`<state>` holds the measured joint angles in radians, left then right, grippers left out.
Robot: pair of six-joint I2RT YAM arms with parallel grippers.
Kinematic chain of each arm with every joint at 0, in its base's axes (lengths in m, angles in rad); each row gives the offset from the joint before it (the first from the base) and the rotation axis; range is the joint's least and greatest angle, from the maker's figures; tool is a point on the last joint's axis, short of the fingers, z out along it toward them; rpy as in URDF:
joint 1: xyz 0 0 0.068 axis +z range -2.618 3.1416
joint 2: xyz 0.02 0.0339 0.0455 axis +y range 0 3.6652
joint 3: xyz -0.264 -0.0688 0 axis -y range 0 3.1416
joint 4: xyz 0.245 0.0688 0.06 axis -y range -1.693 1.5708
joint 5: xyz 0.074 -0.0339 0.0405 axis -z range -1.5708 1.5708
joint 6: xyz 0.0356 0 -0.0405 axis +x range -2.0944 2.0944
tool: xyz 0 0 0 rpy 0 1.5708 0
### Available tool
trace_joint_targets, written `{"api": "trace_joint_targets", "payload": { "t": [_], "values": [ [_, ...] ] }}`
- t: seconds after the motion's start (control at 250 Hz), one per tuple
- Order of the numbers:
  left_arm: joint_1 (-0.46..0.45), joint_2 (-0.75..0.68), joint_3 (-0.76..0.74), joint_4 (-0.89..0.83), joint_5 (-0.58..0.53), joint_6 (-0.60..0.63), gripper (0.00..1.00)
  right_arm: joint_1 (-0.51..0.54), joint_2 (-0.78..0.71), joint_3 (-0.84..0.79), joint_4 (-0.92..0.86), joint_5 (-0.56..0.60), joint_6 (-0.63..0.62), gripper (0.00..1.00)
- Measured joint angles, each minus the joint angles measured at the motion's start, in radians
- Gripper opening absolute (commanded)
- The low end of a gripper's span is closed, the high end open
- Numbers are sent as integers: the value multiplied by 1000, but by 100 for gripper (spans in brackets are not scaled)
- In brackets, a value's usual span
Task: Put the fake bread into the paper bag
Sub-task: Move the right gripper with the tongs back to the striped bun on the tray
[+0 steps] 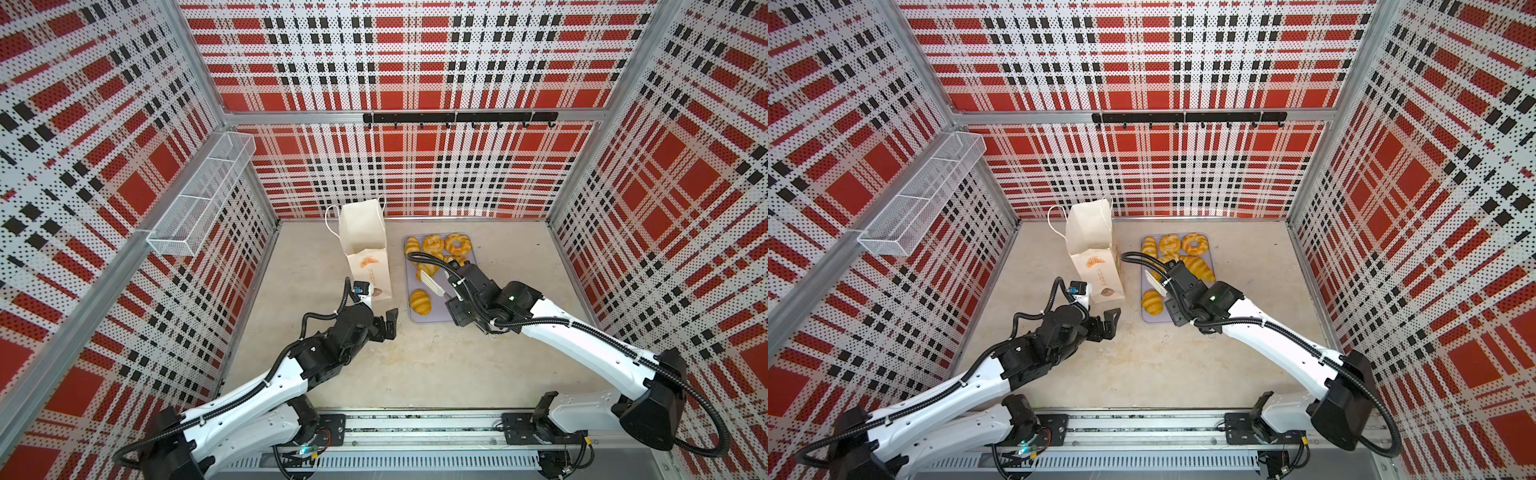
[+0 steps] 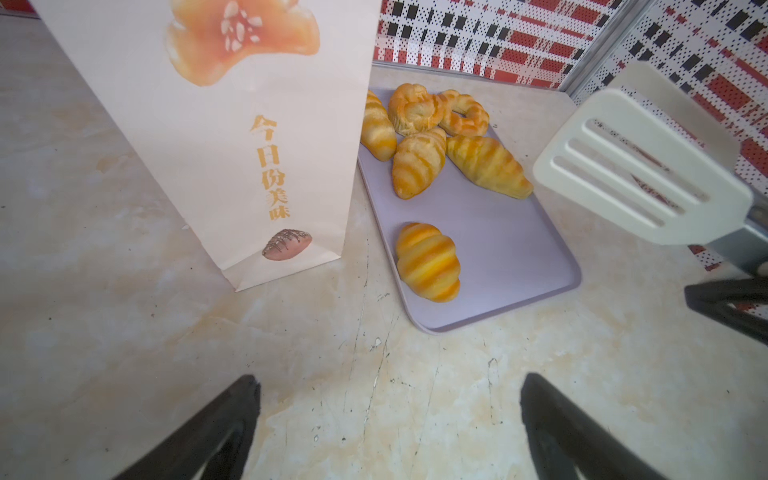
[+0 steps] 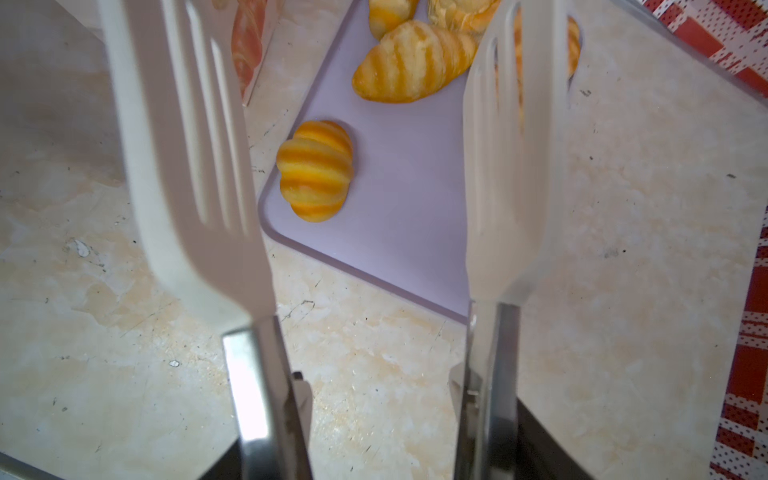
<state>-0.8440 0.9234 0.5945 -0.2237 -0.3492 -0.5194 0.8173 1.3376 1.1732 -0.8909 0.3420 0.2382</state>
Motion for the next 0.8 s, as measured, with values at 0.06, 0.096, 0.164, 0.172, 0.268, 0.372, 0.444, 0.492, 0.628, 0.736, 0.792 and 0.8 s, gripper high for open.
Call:
{"api": "trace_joint_targets", "payload": {
  "t": [0.06,0.096,0.164,0.172,0.268,0.372,0.444,0.492,0.628,0.736,0.792,0.8],
  "values": [
    [0,12,-11,8,6,-4,99,0,13,-18,2,-2,18,65],
    [0,18,-19,11,9,-8,99,0,25,-24,5,-5,27,64],
    [0,22,-41,14,13,-18,99,-1,50,-36,15,-13,46,64],
    [0,22,-44,14,13,-19,100,-1,51,-37,16,-14,48,64],
    [0,18,-84,14,16,-35,100,-1,79,-55,28,-27,69,64],
    [0,4,-122,15,17,-52,99,-1,99,-70,34,-46,88,64],
    [0,0,-132,16,18,-60,99,-1,111,-77,42,-59,97,64],
    [0,0,-133,18,19,-61,99,1,119,-80,47,-68,101,64],
    [-2,7,-133,39,23,-65,100,8,143,-84,60,-87,114,64],
    [-6,25,-133,45,28,-70,100,18,164,-89,71,-101,120,65],
    [-10,32,-133,45,29,-73,100,24,178,-89,75,-106,122,65],
    [-10,32,-133,45,29,-74,100,25,181,-89,76,-107,122,65]
  ]
}}
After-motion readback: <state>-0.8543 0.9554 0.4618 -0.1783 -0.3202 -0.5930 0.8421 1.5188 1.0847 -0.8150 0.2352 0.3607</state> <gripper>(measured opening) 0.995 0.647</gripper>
